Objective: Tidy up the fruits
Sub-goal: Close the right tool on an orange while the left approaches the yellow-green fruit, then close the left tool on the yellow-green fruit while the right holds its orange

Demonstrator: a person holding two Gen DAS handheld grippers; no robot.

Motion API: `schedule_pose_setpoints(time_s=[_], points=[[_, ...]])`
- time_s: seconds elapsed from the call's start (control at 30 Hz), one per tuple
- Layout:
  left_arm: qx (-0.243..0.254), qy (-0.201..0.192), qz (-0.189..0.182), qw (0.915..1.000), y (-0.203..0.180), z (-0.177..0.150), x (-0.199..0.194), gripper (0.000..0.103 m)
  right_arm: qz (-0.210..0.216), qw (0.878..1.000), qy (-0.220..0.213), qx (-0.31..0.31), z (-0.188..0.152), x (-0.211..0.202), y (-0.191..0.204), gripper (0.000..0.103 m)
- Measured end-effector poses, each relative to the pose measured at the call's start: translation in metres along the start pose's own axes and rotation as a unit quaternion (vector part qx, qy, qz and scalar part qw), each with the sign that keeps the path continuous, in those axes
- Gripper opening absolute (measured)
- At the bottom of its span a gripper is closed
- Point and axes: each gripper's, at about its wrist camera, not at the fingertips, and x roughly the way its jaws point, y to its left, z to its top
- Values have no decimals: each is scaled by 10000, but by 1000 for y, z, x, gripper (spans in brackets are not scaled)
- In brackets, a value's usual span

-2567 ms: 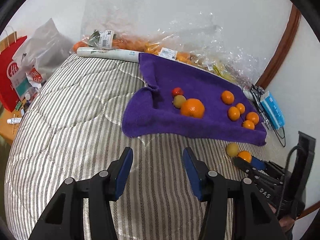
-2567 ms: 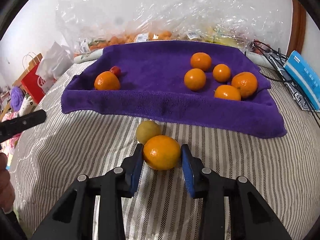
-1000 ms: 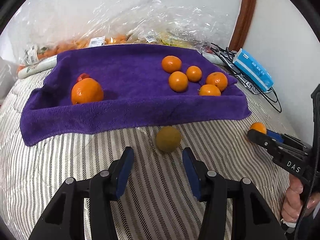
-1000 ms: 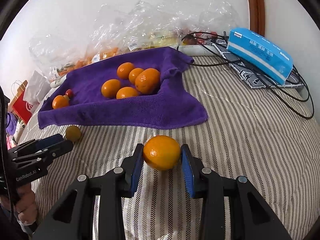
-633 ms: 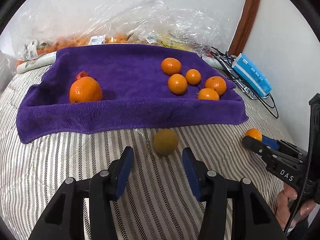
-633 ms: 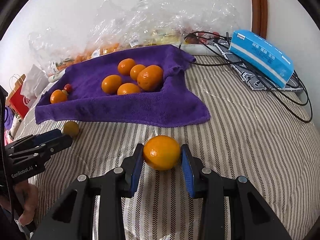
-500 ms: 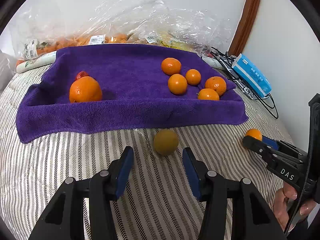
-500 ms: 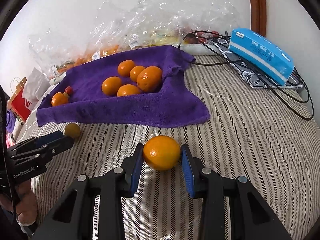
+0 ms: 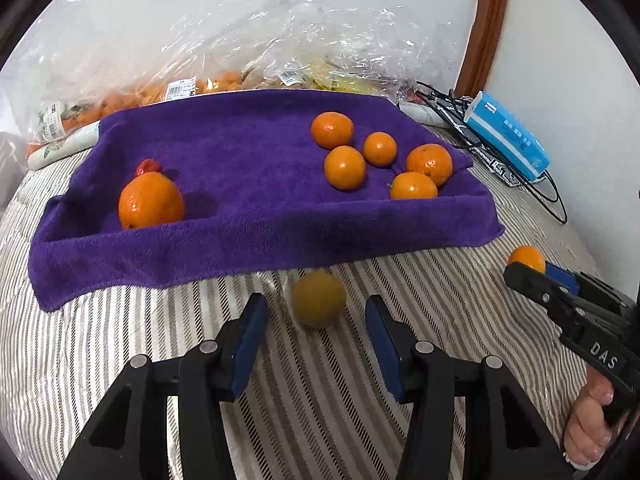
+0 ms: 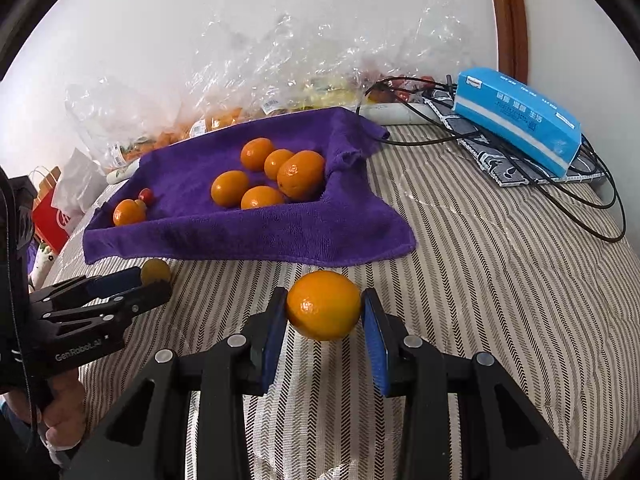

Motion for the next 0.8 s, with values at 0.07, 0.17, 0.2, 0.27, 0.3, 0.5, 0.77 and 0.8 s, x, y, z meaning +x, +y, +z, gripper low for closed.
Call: schedule_pose_setpoints(time_s=[0.07,0.17,0.2,0.27,0.3,0.5,0.77,0.8], points=[[-35,-6,28,10000,0,1,1,39,27,10000,-7,32,0,0,-1,37],[-81,-11,10,10000,2,1,1,30,58,10000,18,56,0,1,-2,37],[-106,-15,-56,9999,3,1,1,29,85,10000,13,43,0,1,-2,37],[-158,-20,-142,9998,5,1,1,26,100,9999,-11,22,0,0,-1,37],[-180,-25,-176,9997,6,1,0,26,102,9999,-15,24,0,-1,-1,37],[-301,-163,-574,9978,12,-1,-6,26,168,9998,-34,45,0,-1,-2,37],[-372,-297,-603,9970,15,-5,-13,26,325,9994,-110,25,-1,-4,-1,37],[-351,-300,-591,9972,14,-5,-14,26,323,9994,-106,29,-1,-3,-1,37]])
